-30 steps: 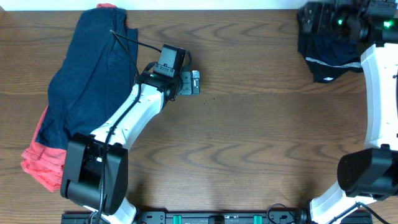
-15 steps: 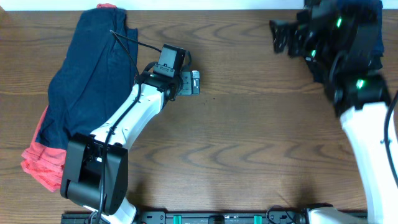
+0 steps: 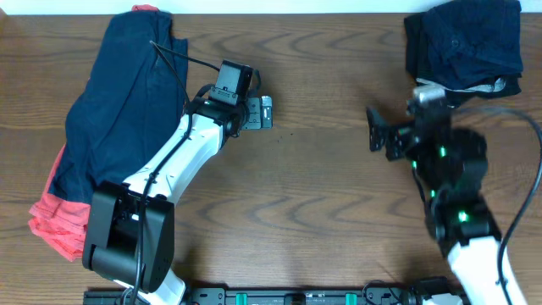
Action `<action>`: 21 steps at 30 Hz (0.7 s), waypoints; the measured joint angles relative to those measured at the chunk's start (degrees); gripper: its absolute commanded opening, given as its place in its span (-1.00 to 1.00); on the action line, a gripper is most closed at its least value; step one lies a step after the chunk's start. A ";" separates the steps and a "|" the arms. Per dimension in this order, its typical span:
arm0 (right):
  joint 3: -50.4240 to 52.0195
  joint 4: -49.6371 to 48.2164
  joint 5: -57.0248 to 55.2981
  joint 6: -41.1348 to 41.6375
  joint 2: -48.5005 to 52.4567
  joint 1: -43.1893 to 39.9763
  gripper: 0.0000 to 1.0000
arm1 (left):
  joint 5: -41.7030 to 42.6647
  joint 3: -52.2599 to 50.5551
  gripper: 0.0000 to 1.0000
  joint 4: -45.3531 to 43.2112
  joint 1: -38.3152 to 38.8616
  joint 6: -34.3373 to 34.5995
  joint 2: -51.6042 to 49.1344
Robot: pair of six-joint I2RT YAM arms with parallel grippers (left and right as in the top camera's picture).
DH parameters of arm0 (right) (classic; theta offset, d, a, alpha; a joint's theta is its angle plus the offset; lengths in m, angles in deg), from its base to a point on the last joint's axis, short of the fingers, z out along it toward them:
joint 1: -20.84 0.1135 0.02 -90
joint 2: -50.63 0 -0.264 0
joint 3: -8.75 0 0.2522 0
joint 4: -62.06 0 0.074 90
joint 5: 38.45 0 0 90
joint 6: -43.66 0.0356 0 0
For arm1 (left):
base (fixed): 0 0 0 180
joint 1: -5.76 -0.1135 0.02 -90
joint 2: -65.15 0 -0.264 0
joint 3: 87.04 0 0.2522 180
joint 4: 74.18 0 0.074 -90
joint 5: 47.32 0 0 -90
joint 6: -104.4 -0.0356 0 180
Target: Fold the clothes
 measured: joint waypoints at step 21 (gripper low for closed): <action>30.05 -17.92 -0.02 1.14 -22.86 0.00 0.98 | 0.00 0.00 0.96 0.02 0.00 0.00 0.00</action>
